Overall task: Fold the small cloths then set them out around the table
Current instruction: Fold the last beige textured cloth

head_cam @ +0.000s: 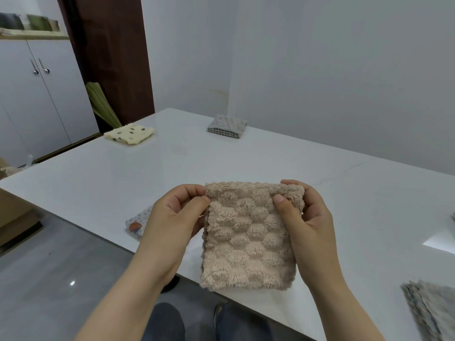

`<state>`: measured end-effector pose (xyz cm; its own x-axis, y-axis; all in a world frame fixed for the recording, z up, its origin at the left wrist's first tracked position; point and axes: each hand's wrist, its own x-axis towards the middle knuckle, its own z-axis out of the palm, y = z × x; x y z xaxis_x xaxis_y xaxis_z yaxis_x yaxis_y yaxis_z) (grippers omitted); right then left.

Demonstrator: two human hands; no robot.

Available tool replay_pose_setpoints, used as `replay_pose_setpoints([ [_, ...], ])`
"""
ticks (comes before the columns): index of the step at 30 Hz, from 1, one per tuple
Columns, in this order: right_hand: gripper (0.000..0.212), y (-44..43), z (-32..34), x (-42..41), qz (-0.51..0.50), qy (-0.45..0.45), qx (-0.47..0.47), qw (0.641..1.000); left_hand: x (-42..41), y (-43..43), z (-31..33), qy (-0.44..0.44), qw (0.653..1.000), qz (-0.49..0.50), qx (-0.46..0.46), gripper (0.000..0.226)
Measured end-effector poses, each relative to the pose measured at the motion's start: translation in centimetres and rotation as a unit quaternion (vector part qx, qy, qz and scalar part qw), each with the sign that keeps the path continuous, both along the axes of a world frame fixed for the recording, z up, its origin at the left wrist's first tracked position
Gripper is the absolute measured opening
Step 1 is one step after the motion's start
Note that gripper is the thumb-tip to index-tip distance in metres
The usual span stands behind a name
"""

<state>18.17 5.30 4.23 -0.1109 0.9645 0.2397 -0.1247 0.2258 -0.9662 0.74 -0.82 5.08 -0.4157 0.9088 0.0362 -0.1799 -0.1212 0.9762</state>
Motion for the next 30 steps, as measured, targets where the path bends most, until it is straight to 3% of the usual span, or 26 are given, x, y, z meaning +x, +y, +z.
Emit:
replay_pose_setpoints([
  [8,0.025,0.4,0.3,-0.1,-0.006,-0.012,0.036,0.999,0.2,-0.6,-0.4,-0.026,0.999,-0.03,-0.003,0.02],
  [15,0.023,0.5,0.5,0.0,0.009,-0.007,0.043,0.999,0.0,-0.6,-1.7,0.093,0.992,-0.07,-0.04,0.053],
  [18,0.023,0.5,0.6,-0.1,0.009,-0.007,0.04,0.999,0.6,-0.6,-1.7,0.159,0.987,-0.031,-0.018,0.055],
  [23,0.037,0.3,0.8,-0.3,0.016,0.012,0.026,0.999,2.4,-0.3,-1.3,0.222,0.969,0.102,0.026,0.031],
  [30,0.041,-0.3,-0.3,-0.1,0.057,0.021,-0.03,0.998,2.4,0.0,-1.4,0.238,0.959,0.145,0.053,0.034],
])
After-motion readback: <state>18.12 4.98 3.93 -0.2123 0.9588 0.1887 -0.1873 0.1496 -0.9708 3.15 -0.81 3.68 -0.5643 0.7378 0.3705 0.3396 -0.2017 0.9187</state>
